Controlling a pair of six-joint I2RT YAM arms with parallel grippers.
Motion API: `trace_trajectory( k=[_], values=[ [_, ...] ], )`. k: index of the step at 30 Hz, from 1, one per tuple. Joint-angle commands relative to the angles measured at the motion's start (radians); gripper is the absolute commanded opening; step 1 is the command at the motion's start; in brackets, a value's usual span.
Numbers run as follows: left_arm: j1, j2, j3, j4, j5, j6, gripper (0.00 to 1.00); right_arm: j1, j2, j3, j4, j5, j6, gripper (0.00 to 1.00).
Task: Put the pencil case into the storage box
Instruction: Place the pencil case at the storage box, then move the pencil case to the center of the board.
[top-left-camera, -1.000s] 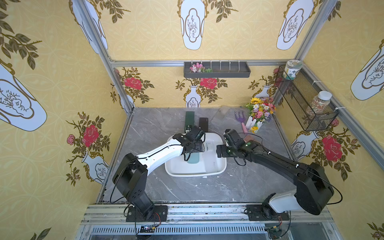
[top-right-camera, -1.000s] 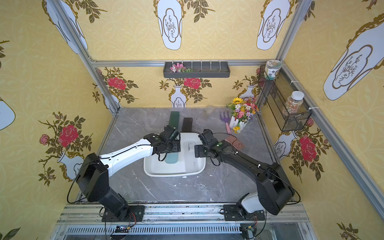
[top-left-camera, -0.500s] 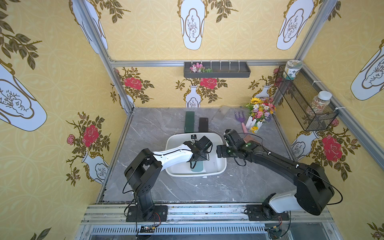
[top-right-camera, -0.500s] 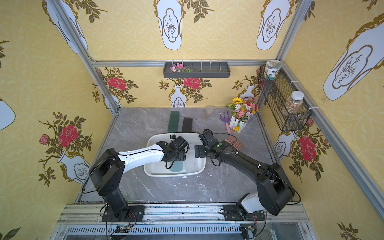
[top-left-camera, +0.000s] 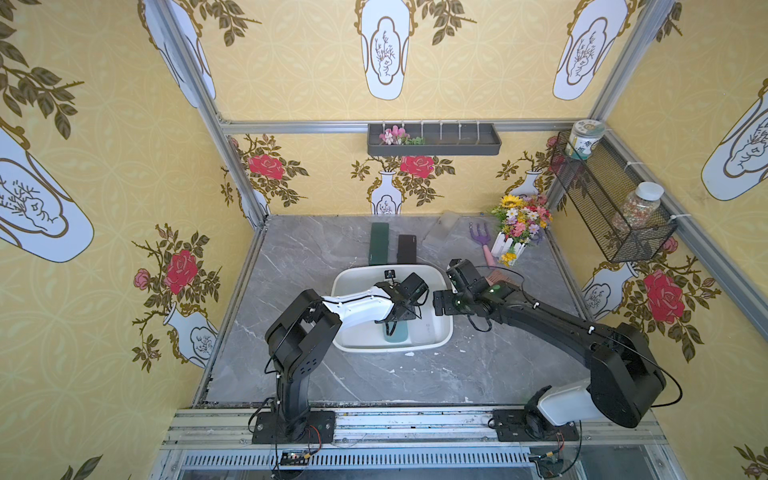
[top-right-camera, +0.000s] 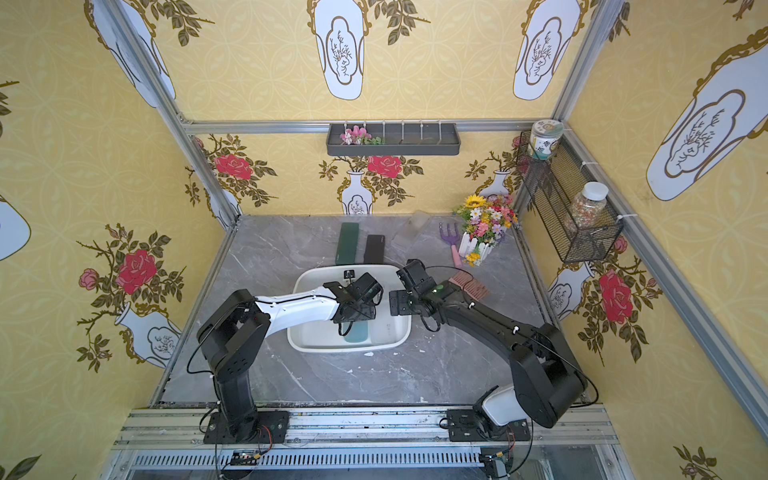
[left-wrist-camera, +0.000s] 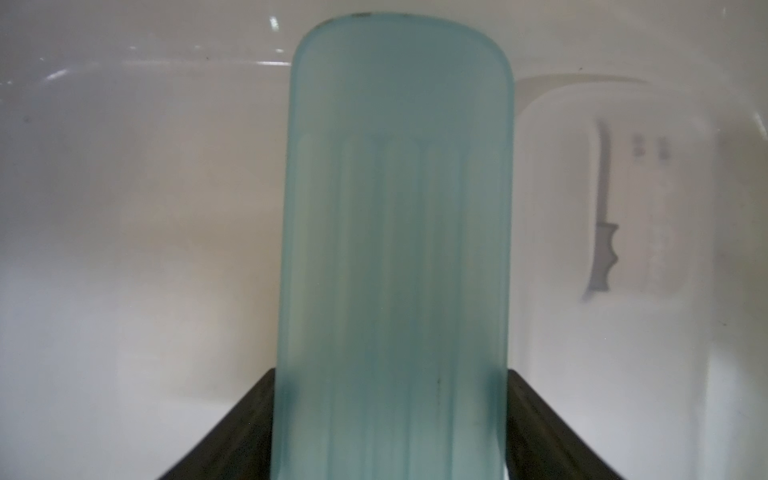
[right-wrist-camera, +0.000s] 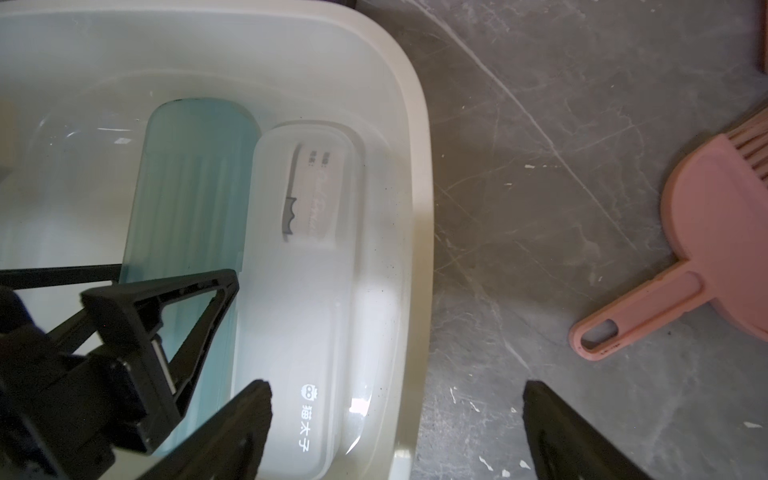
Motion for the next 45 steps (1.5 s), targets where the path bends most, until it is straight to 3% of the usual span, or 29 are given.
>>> trace_trajectory(
  k=[1, 4, 10, 17, 21, 26, 33, 45],
  values=[
    [0.003, -0.002, -0.012, 0.010, -0.030, -0.003, 0.81, 0.001, 0.007, 0.009, -0.010, 0.014, -0.001, 0.97],
    [0.001, -0.028, -0.026, 0.019, -0.031, -0.006, 0.93, 0.000, 0.009, 0.008, -0.007, 0.015, 0.000, 0.97],
    [0.001, -0.080, -0.033, 0.019, -0.023, 0.003, 1.00, -0.008, 0.006, 0.007, -0.007, 0.015, -0.001, 0.97],
    [-0.012, -0.121, -0.032, 0.010, -0.021, 0.016, 1.00, -0.030, 0.025, 0.067, -0.025, 0.015, -0.023, 0.97],
    [-0.008, -0.181, -0.021, -0.040, -0.087, 0.027, 1.00, -0.067, 0.073, 0.181, -0.047, 0.004, -0.059, 0.97],
    [0.052, -0.245, -0.008, -0.093, -0.144, 0.093, 1.00, -0.127, 0.214, 0.367, -0.059, -0.018, -0.058, 0.97],
    [0.201, -0.309, -0.103, -0.003, -0.084, 0.182, 1.00, -0.178, 0.507, 0.691, -0.144, -0.005, -0.034, 0.97],
    [0.213, -0.256, -0.142, 0.110, -0.050, 0.264, 1.00, -0.321, 0.869, 1.017, -0.139, -0.018, 0.079, 0.97]
  ],
)
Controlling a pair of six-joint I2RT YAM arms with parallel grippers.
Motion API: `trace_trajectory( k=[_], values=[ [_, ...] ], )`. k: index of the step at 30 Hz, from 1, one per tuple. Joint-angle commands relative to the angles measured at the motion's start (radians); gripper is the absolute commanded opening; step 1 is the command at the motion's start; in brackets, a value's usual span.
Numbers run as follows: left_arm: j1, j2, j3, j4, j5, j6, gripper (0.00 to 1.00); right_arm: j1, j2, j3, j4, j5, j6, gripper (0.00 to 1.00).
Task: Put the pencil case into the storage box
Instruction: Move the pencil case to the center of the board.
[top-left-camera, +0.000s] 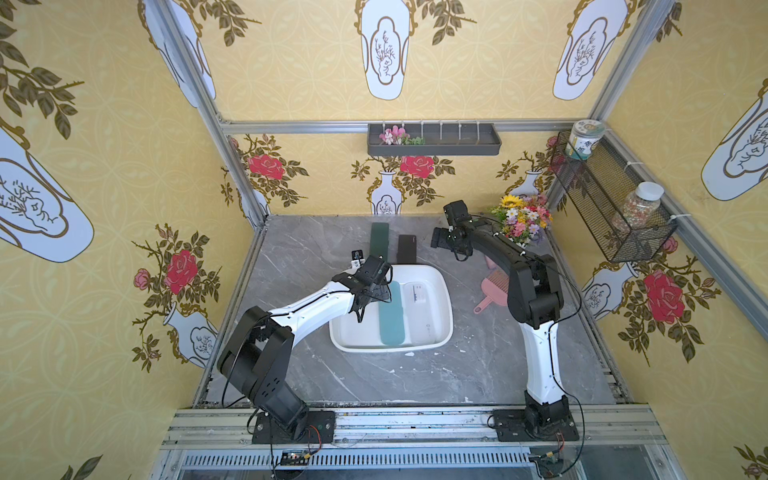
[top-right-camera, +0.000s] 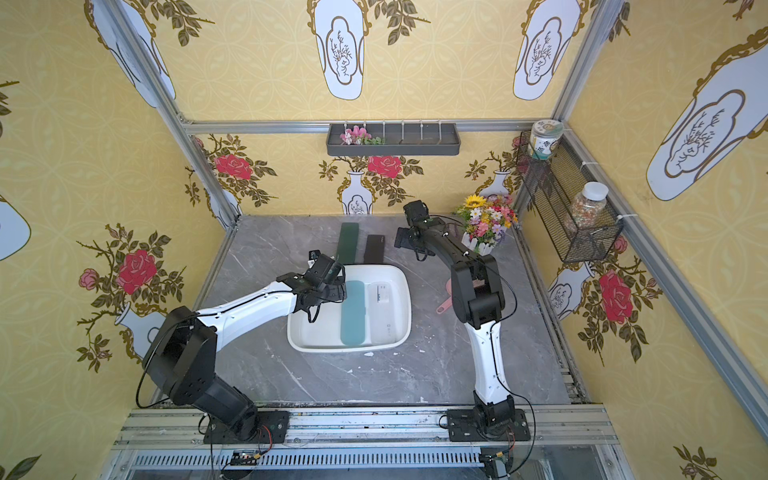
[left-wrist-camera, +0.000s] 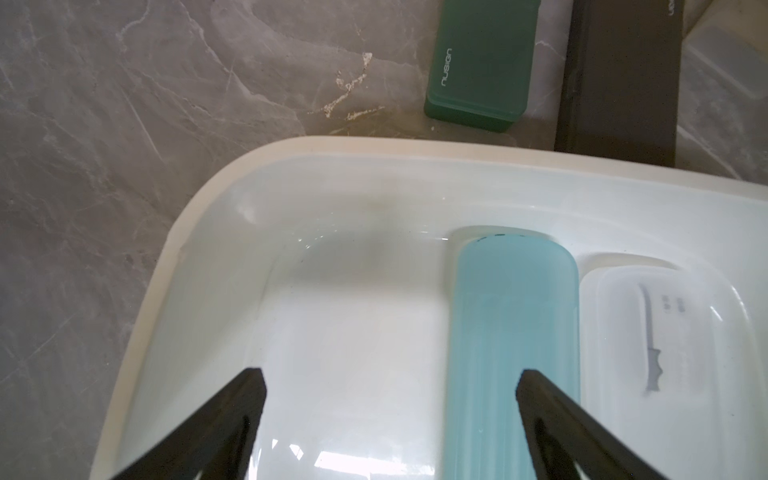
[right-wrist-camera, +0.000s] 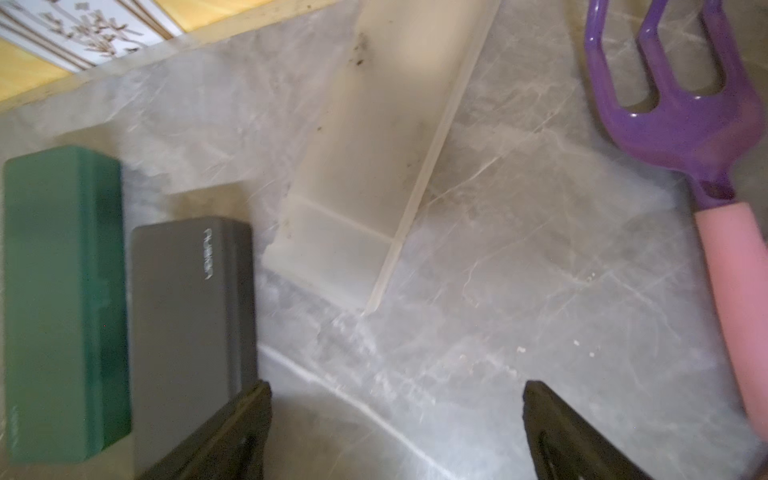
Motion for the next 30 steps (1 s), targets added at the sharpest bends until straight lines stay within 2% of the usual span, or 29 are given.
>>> trace_trajectory(
  k=[1, 7, 16, 26, 30],
  values=[
    [0.001, 0.010, -0.007, 0.049, 0.011, 0.038, 1.00, -0.013, 0.046, 0.049, 0.003, -0.012, 0.029, 0.97],
    [0.001, 0.033, 0.002, 0.075, 0.001, 0.070, 1.00, -0.018, 0.108, 0.106, 0.036, -0.051, 0.019, 0.97],
    [0.001, 0.069, 0.058, 0.089, 0.008, 0.118, 1.00, -0.018, 0.178, 0.189, 0.034, 0.002, 0.028, 0.97],
    [0.001, 0.089, 0.062, 0.101, -0.002, 0.151, 1.00, -0.013, 0.227, 0.265, 0.081, -0.005, 0.072, 0.97],
    [0.001, 0.097, 0.060, 0.106, -0.006, 0.162, 1.00, -0.005, 0.197, 0.206, 0.150, -0.015, 0.072, 0.97]
  ],
)
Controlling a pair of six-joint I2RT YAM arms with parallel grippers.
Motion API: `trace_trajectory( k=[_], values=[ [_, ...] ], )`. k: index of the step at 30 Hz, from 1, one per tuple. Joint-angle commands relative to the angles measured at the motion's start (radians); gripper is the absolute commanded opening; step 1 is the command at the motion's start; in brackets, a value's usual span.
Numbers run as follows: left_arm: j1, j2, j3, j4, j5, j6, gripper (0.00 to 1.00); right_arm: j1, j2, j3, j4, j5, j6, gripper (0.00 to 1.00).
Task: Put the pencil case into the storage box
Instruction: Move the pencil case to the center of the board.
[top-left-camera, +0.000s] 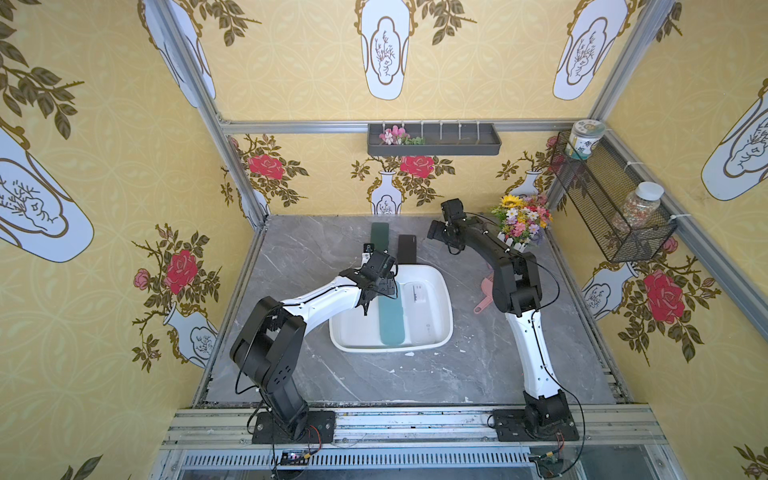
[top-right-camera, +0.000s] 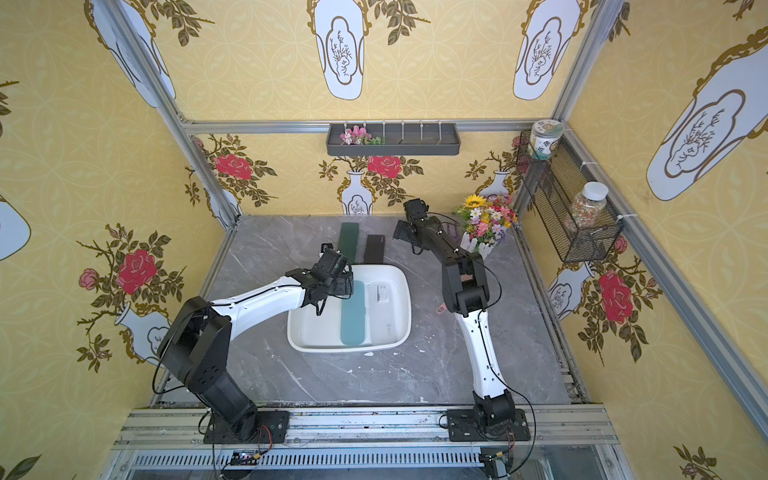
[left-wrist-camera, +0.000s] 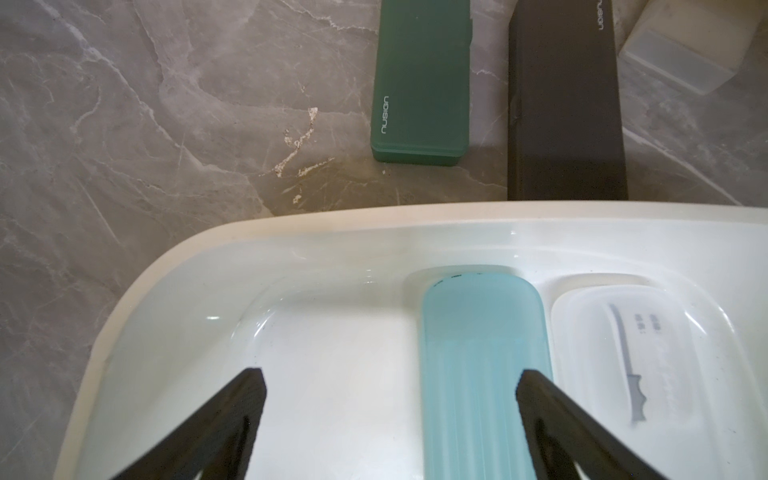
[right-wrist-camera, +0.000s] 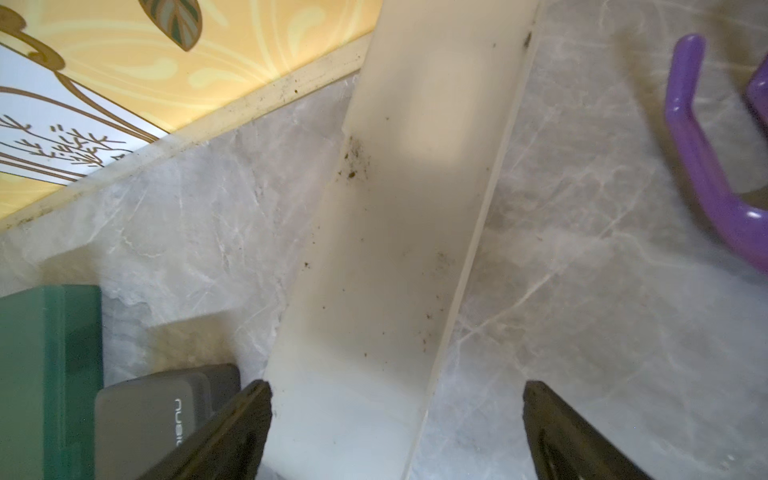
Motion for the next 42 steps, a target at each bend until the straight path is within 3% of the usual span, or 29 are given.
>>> trace_trajectory(
  k=[1, 5, 10, 17, 24, 36, 42],
  values=[
    [0.001, 0.012, -0.003, 0.016, -0.009, 0.024, 1.00, 0.011, -0.048, -0.083, 0.122, -0.013, 0.002, 0.97],
    [0.005, 0.015, -0.014, 0.030, -0.008, 0.029, 1.00, 0.023, -0.106, -0.193, 0.290, -0.089, -0.027, 0.97],
    [0.011, 0.025, -0.013, 0.042, -0.003, 0.037, 1.00, 0.027, -0.026, -0.068, 0.299, -0.190, -0.040, 0.97],
    [0.029, 0.032, -0.021, 0.056, 0.003, 0.045, 1.00, 0.020, 0.041, -0.029, 0.366, -0.211, -0.015, 0.97],
    [0.048, 0.037, -0.025, 0.069, 0.011, 0.053, 1.00, -0.010, 0.111, 0.037, 0.460, -0.306, 0.090, 0.97],
    [0.070, 0.048, -0.040, 0.093, 0.017, 0.063, 1.00, -0.019, 0.192, 0.104, 0.493, -0.364, 0.170, 0.97],
    [0.073, 0.059, -0.042, 0.101, 0.023, 0.066, 1.00, -0.020, 0.146, 0.063, 0.379, -0.276, 0.154, 0.97]
  ],
)
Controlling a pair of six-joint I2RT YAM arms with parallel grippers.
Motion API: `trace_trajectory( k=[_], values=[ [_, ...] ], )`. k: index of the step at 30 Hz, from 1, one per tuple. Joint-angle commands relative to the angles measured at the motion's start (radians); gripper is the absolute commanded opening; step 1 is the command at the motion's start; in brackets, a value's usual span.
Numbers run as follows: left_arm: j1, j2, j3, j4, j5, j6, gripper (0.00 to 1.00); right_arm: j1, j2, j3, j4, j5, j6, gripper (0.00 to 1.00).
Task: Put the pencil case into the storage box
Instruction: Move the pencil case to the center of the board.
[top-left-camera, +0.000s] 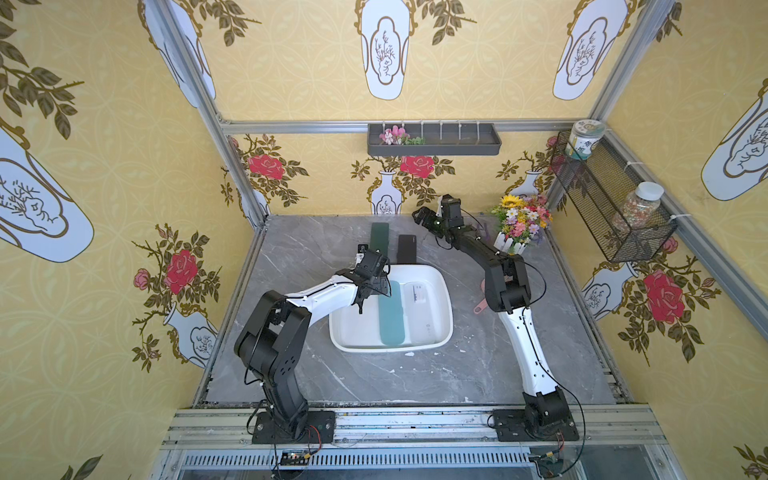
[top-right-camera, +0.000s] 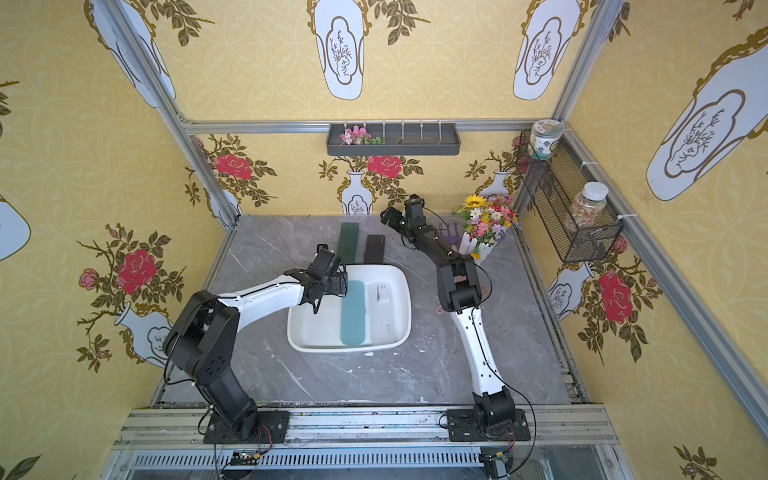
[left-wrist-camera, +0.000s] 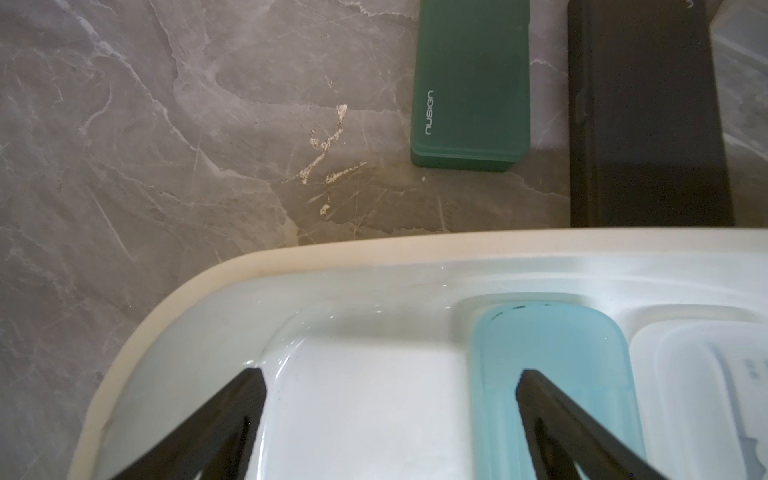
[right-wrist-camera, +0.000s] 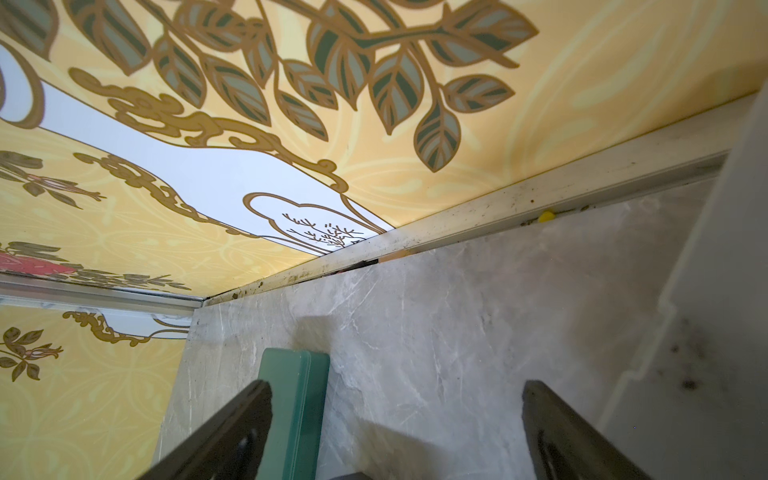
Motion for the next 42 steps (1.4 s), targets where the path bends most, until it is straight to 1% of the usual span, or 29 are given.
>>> trace_trajectory(
  k=[1, 5, 10, 15, 18, 21, 23, 25, 27, 30, 34, 37, 42],
  values=[
    [0.002, 0.011, -0.010, 0.021, 0.015, 0.009, 1.00, -0.004, -0.047, -0.052, -0.140, 0.076, 0.004, 0.97],
    [0.003, 0.012, -0.013, 0.028, 0.022, 0.009, 1.00, -0.003, -0.113, -0.146, -0.215, 0.116, -0.010, 0.97],
    [0.003, 0.003, -0.021, 0.035, 0.027, 0.001, 1.00, -0.007, -0.179, -0.217, -0.302, 0.144, -0.046, 0.97],
    [0.003, -0.014, -0.038, 0.037, 0.026, -0.010, 1.00, -0.008, -0.281, -0.377, -0.298, 0.172, -0.071, 0.97],
    [0.003, -0.020, -0.044, 0.037, 0.029, -0.014, 1.00, -0.008, -0.325, -0.442, -0.273, 0.150, -0.113, 0.97],
    [0.002, -0.026, -0.048, 0.037, 0.031, -0.019, 1.00, 0.000, -0.355, -0.441, -0.274, 0.081, -0.192, 0.97],
    [0.002, -0.029, -0.052, 0.037, 0.025, -0.020, 1.00, 0.014, -0.384, -0.437, -0.288, 0.070, -0.246, 0.97],
    [0.001, -0.025, -0.052, 0.038, 0.024, -0.020, 1.00, 0.028, -0.423, -0.443, -0.314, 0.113, -0.296, 0.97],
    [0.002, -0.020, -0.049, 0.039, 0.025, -0.022, 1.00, 0.041, -0.461, -0.447, -0.348, 0.187, -0.324, 0.97],
    [0.001, -0.014, -0.047, 0.039, 0.033, -0.025, 1.00, 0.041, -0.488, -0.413, -0.447, 0.361, -0.352, 0.97],
    [0.001, -0.015, -0.046, 0.041, 0.033, -0.025, 1.00, 0.042, -0.458, -0.321, -0.577, 0.553, -0.396, 0.97],
    [0.001, -0.011, -0.043, 0.040, 0.034, -0.025, 1.00, 0.039, -0.422, -0.274, -0.620, 0.633, -0.411, 0.97],
    [0.001, 0.001, -0.038, 0.039, 0.034, -0.023, 1.00, 0.029, -0.360, -0.220, -0.652, 0.676, -0.417, 0.97]
  ],
)
